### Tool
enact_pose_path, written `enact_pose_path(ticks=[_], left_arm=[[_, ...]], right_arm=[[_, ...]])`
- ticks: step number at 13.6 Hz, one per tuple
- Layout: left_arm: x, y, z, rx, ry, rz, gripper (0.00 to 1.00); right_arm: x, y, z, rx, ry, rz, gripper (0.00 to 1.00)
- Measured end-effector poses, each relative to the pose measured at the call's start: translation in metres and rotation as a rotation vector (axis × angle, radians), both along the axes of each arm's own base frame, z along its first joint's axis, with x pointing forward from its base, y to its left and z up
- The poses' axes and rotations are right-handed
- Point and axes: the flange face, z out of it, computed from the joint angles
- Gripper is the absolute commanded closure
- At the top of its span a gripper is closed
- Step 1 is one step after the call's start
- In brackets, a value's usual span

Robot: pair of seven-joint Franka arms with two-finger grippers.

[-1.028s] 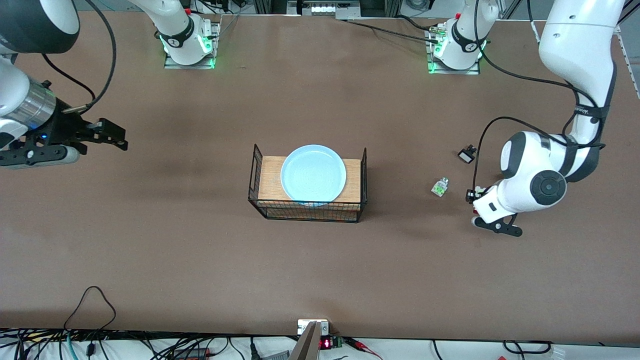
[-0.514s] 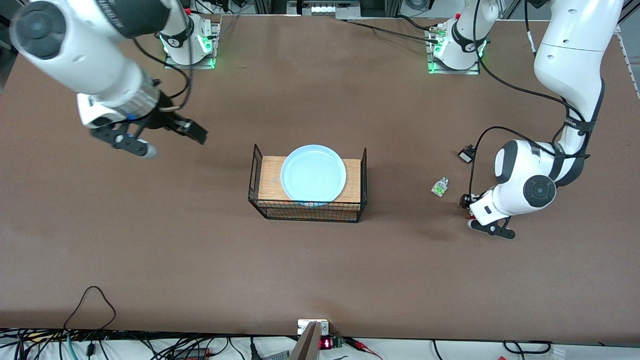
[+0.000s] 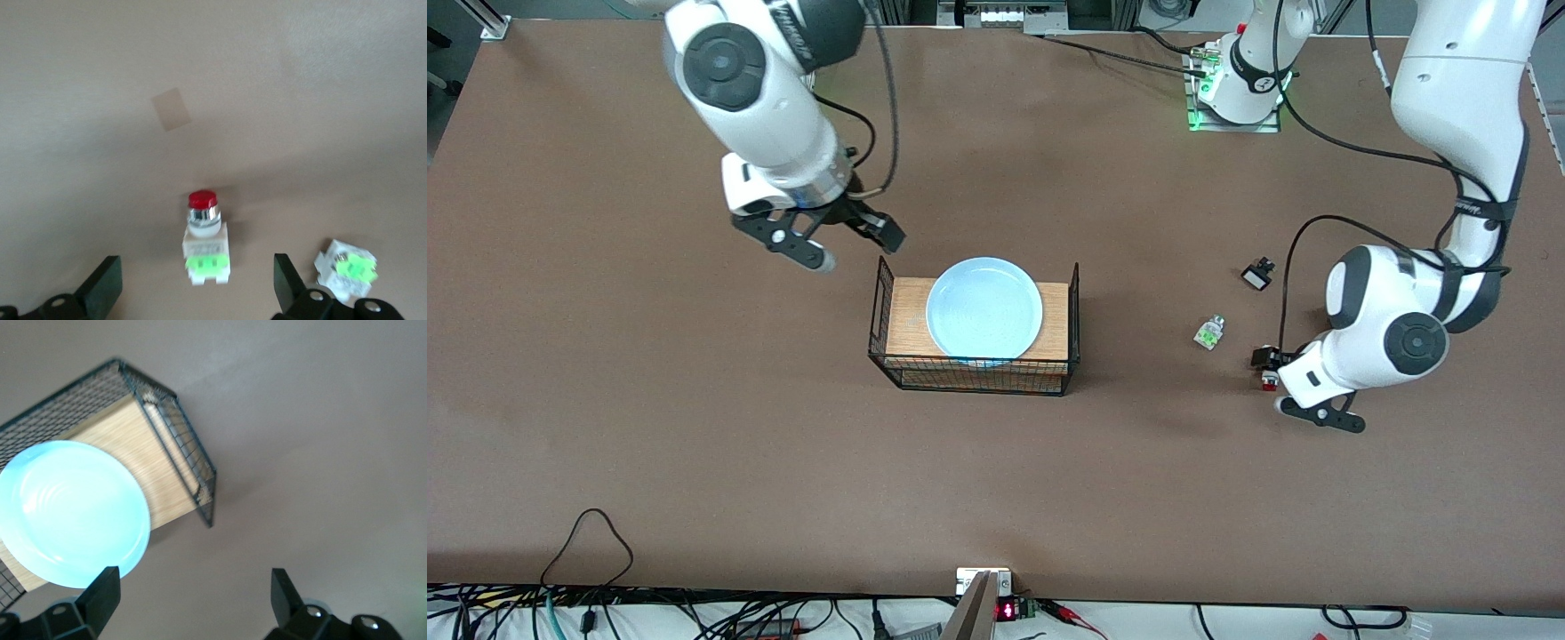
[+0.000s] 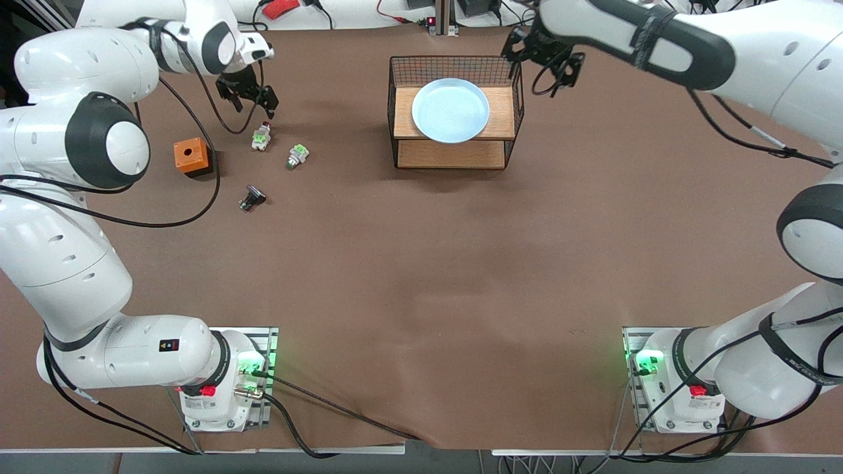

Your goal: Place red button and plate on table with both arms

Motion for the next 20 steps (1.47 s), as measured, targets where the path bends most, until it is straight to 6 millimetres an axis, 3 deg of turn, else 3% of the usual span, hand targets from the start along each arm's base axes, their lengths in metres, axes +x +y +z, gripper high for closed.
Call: enact_pose_path(ticks=[2,9,14,15,20], left_arm=[[0.002,0.001,0.009,0.003,0.008,0.002,0.00],[0.006,-0.005,0.014,0.002,-0.005,0.027,0.00],[0.010,-0.006,0.021,0.002,-0.022,0.034,0.00],[0.011,-0.005,0.022,0.002,-0.024,0.035,0.00],[0.011,-0.008,0.019,0.000,-0.014,0.034,0.00]], right_arm=[[-0.006,0.026,-0.019,-0.003,-0.008,-0.052,0.00],[-0.002,0.066,-0.094,-0.023,-0.021,-0.136,0.00],[0.012,0.075,-0.133,0.005,-0.071,-0.176,0.00],[0.015,0.077,-0.139,0.017,-0.087,-0.185,0.04],[0.017,0.082,-0.150,0.026,-0.100,-0.220,0.06]])
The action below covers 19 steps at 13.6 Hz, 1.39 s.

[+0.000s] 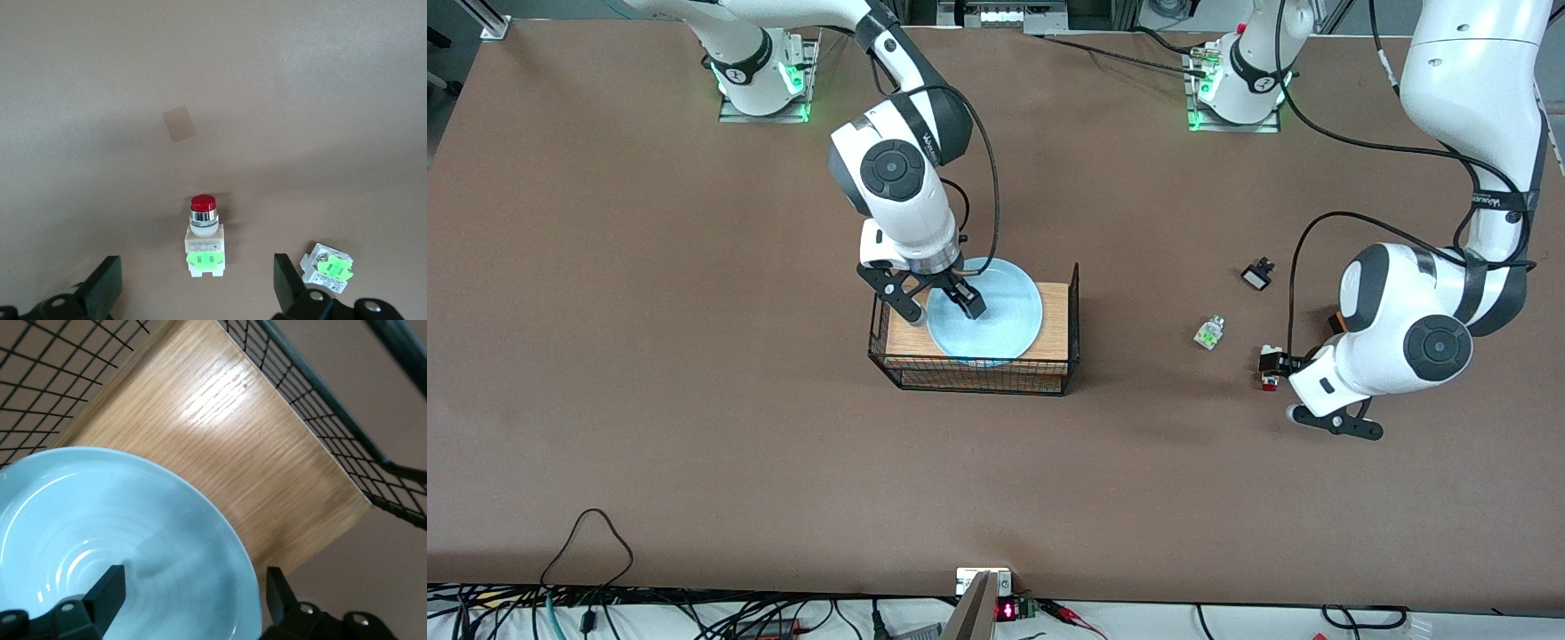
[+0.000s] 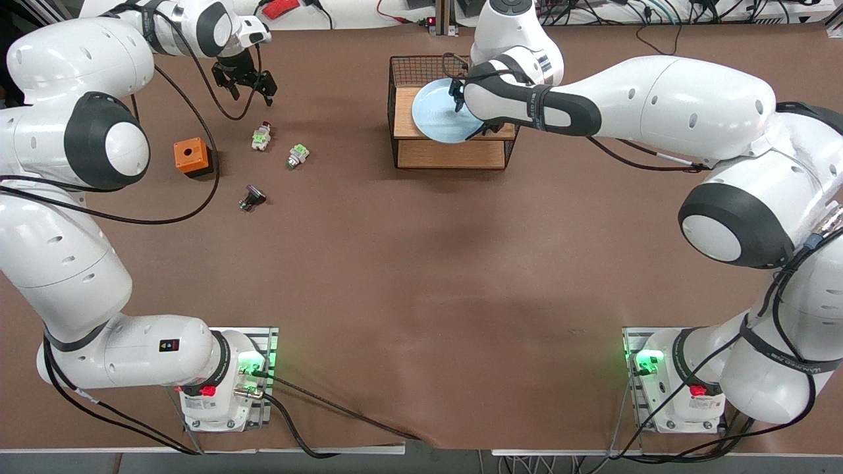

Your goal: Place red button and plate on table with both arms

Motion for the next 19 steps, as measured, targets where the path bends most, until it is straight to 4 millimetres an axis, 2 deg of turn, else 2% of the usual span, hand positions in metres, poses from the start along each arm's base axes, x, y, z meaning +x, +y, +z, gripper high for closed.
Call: enact_pose_path(ticks=[2,5,7,10,12,16,17,19], left_arm=[[0.001,0.000,0.010,0.004,0.030,0.002,0.00],[0.006,-0.005,0.043,0.008,0.081,-0.002,0.00],[0.006,-0.014,0.061,0.007,0.099,-0.010,0.00],[0.003,-0.014,0.073,0.011,0.115,-0.009,0.00],[0.002,-0.014,0.077,0.013,0.122,-0.009,0.00],[0.002,-0.014,0.077,0.014,0.123,-0.009,0.00],[0.001,-0.014,0.077,0.014,0.124,-0.009,0.00],[0.001,-0.015,0.077,0.014,0.124,-0.010,0.00]], right_arm=[[0.001,-0.002,0.001,-0.004,0.003,-0.004,0.06],[0.003,-0.008,0.005,-0.013,0.014,-0.011,0.06],[0.003,-0.011,0.011,-0.014,0.019,-0.014,0.12],[0.002,-0.012,0.012,-0.016,0.022,-0.014,0.16],[0.001,-0.011,0.011,-0.019,0.028,-0.012,0.23],[0.000,-0.010,0.010,-0.021,0.030,-0.010,0.59],[0.000,-0.010,0.010,-0.021,0.030,-0.010,0.65],[-0.001,-0.010,0.010,-0.022,0.032,-0.010,0.87]])
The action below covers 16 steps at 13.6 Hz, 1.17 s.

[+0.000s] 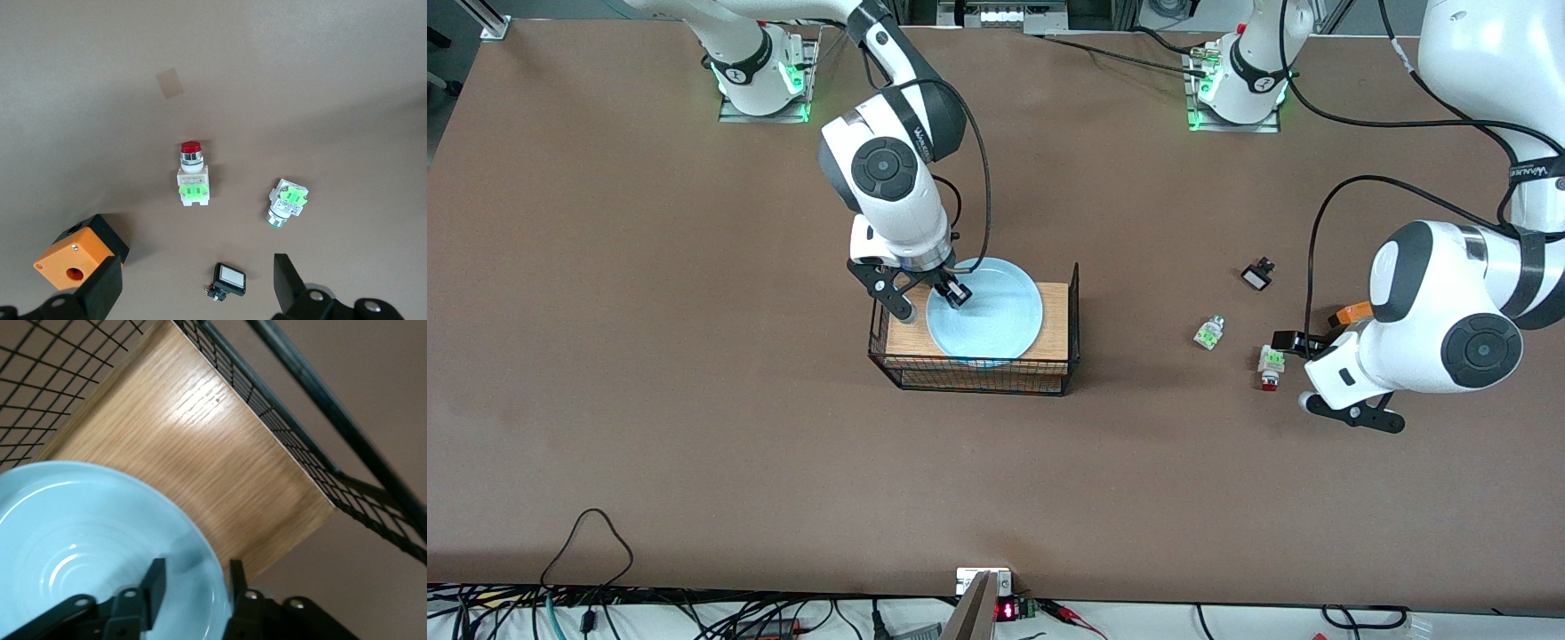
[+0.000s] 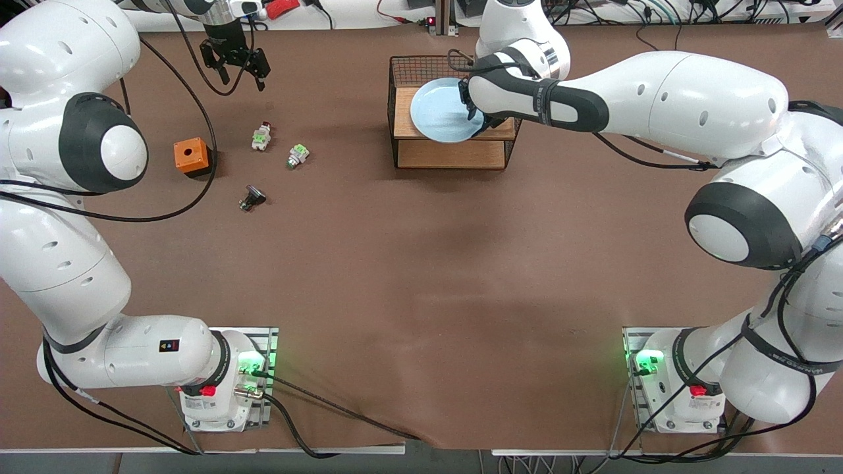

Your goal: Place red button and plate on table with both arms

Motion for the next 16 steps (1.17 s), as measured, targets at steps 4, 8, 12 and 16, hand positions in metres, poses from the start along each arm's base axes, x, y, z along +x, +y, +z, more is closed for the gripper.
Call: enact_pose_path(ticks=[4,8,12,16], left_arm=[[0.000,-0.001,0.000,-0.001,0.000,-0.001,0.00],[0.000,-0.005,0.000,-0.002,0.000,-0.007,0.00],[-0.001,-0.007,0.000,-0.002,0.000,-0.011,0.00],[-0.001,-0.007,0.008,0.000,-0.007,-0.010,0.00]], right_arm=[[-0.002,0.002,0.002,0.005,0.002,0.004,0.97],[-0.006,0.004,0.012,0.014,0.006,0.011,1.00],[-0.005,-0.016,0.050,0.012,0.026,0.034,1.00],[-0.008,-0.058,0.130,0.035,0.031,0.041,1.00]])
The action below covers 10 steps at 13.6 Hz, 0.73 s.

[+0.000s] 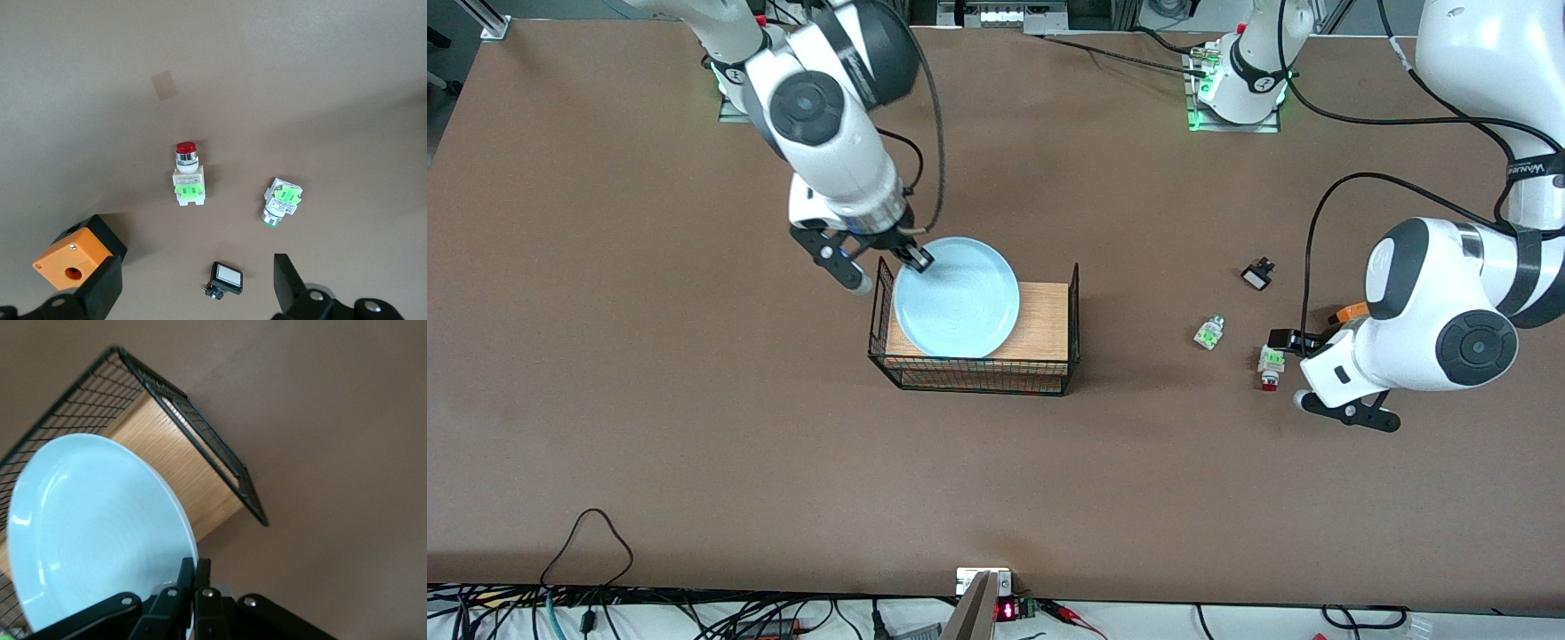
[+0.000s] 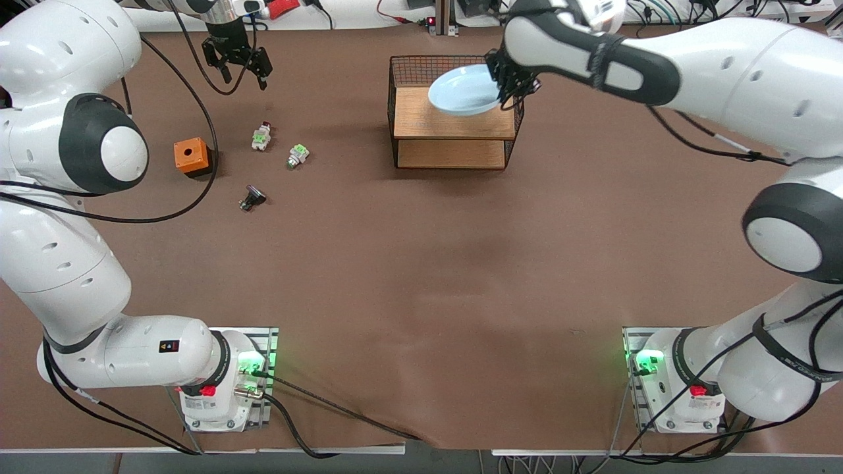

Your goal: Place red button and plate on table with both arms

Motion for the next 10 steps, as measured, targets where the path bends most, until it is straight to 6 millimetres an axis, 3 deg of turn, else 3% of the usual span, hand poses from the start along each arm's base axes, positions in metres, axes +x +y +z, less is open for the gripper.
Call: enact_pose_path(ticks=[3,5,8,10], left_arm=[[-0.001,0.000,0.013,0.003,-0.018,0.006,0.00],[-0.002,0.000,0.019,0.004,-0.023,0.007,0.00],[-0.002,-0.001,0.020,0.004,-0.023,0.005,0.00],[-0.002,-0.002,0.020,0.003,-0.023,0.004,0.00]], right_arm=[[-0.006,-0.030,0.061,0.042,-0.041,0.010,1.00],[-0.003,-0.063,0.086,0.055,-0.050,0.045,1.00],[0.015,-0.133,0.094,0.052,-0.019,0.177,1.00],[0.033,-0.197,0.087,0.047,0.007,0.272,1.00]])
